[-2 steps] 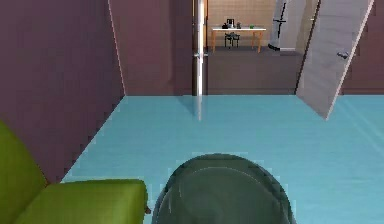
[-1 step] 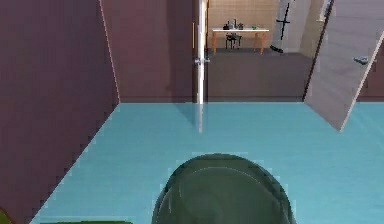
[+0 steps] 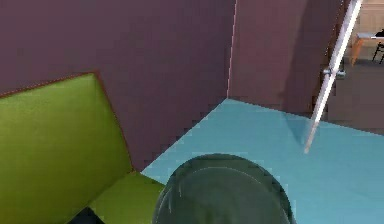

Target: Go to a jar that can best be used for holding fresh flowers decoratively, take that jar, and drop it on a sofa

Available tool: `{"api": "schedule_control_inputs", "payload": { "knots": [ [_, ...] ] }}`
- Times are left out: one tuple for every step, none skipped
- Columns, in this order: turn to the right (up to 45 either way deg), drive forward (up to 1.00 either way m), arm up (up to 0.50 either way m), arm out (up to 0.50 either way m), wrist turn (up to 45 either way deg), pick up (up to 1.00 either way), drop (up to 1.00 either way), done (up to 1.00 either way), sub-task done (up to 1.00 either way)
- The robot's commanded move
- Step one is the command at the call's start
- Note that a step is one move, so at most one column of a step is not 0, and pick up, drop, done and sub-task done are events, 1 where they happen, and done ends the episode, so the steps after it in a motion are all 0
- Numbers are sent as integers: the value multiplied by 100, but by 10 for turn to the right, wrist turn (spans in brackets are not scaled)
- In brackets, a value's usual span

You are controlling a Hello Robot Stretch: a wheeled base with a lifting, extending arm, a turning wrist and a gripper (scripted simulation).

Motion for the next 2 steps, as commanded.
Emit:
{"api": "schedule_control_inputs", "payload": {
  "knots": [
    [240, 0, 0, 0, 0, 0, 0, 0, 0],
    [-270, 0, 0, 0, 0, 0, 0, 0, 0]
  ]
}}
